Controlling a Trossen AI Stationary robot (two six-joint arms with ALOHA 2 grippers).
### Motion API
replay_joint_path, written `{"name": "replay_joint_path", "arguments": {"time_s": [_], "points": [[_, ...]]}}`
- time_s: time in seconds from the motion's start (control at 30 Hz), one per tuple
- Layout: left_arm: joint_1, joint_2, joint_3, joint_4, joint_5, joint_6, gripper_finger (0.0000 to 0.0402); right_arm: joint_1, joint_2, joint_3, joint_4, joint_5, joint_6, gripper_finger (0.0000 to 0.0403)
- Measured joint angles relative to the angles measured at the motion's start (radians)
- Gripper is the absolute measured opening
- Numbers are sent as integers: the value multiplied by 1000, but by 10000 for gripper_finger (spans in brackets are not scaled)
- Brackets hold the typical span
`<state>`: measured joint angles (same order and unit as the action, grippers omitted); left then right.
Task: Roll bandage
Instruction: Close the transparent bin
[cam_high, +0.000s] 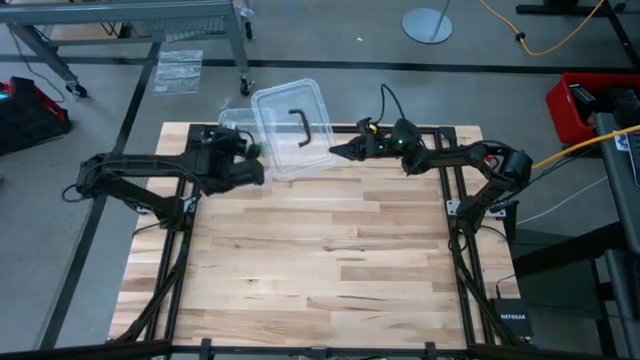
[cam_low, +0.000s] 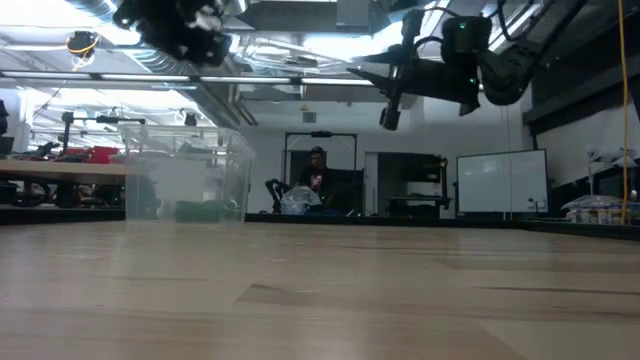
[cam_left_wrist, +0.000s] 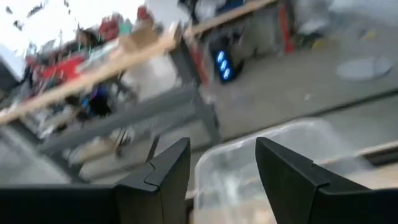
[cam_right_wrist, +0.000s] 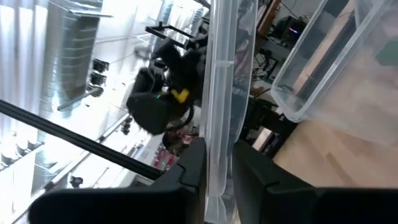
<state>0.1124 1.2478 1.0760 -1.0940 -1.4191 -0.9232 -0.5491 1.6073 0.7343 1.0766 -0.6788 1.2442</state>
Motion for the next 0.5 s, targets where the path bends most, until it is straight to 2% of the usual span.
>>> {"name": "replay_joint_path", "arguments": {"time_s": [0.13,0.2,0.37,0.5], "points": [[83,-6,0,-177,124,-161,175,0,0,26,-41,-5,-37,54],[123,-6,-4,-213,191,-180,175,0,0,33,-40,-6,-40,54],[208,-5,-53,-168,358,-108,175,-1,0,42,-34,-6,-40,53],[261,-4,-130,-34,480,-19,175,-1,0,46,-29,-6,-40,53]]}}
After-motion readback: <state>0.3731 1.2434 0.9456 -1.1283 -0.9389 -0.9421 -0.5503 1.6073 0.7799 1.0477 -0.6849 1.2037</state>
